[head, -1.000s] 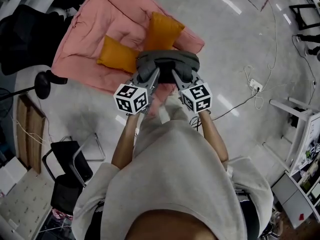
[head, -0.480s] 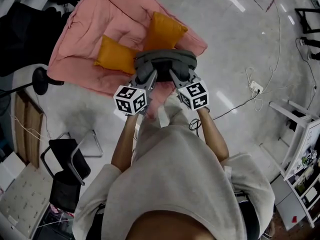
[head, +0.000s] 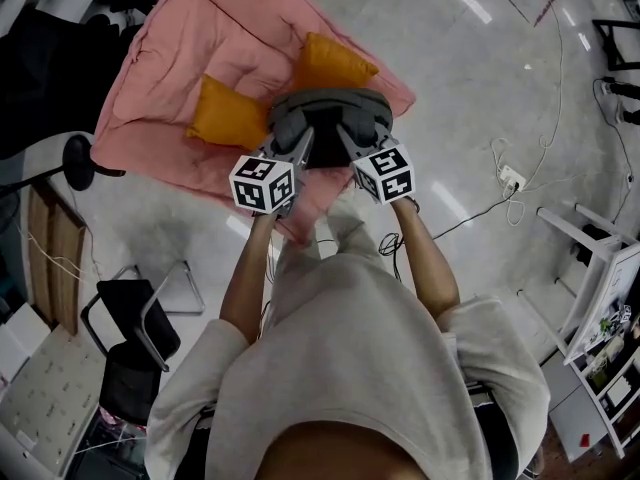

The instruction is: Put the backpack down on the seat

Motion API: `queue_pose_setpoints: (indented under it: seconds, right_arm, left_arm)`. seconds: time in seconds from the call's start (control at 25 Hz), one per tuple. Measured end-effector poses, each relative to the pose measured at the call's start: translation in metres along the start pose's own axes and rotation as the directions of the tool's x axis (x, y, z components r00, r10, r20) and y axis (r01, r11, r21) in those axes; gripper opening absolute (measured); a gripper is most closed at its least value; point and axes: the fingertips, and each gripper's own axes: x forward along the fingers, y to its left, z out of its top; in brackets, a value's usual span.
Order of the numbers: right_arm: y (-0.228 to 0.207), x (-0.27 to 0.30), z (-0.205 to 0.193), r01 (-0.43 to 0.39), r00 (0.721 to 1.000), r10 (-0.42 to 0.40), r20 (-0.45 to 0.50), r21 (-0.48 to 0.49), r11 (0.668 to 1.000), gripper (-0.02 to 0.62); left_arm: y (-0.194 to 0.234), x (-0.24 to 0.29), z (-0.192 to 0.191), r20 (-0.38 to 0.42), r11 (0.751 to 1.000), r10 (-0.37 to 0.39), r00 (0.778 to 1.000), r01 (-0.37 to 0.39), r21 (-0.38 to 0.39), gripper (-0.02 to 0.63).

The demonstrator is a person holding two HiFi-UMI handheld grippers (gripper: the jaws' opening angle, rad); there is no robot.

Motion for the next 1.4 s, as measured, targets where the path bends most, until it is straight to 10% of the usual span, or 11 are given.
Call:
queue_pose_setpoints:
  seconds: [1.0, 1.4]
  right_arm:
    - [-0.058, 0.043, 0.016, 0.018, 1.0, -0.018, -0.005, 0.084, 0.996, 0.067]
    - [-0.046, 0.033, -0.015, 0.002, 0.999, 0.002, -0.05, 0.08, 0.997, 0.28]
  left_arm:
    - [0.031, 0.059, 0.019, -0.016, 1.0, 0.006, 1.0, -0.006, 0.02, 0.044]
    - [0.021, 0.051, -0.028, -0.113, 1.0, -0.005, 0.994, 0.007, 0.012, 0.24]
